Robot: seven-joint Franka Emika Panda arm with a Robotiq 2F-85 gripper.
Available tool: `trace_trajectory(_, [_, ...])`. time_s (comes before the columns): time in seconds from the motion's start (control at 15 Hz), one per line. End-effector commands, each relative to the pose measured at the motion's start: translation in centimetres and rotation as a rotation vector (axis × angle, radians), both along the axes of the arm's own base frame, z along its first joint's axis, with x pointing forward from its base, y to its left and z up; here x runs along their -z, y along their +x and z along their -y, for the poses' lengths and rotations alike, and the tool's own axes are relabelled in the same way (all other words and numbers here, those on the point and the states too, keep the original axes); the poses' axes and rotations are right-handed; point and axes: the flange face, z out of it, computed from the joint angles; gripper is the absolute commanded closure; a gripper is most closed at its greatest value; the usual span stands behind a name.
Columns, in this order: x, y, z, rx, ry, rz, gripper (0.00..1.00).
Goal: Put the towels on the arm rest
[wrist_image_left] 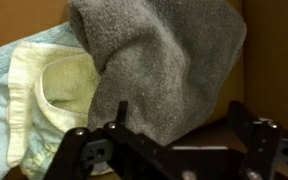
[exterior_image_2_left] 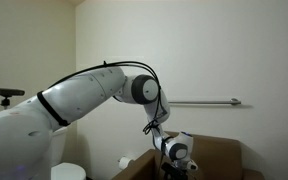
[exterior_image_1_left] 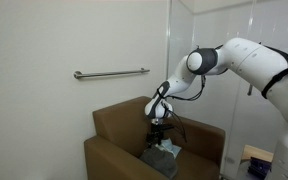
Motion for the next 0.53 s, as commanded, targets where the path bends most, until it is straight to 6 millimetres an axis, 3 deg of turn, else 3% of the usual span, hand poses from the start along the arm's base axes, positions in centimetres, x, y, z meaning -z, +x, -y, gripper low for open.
trace_trajectory(0.0, [2.5,1.5,1.9,0.03,-0.004,0.01,0.0])
trace_trajectory(0.47, [8.3,1.8,3.7,0.039,-0.005,-0.147,0.0])
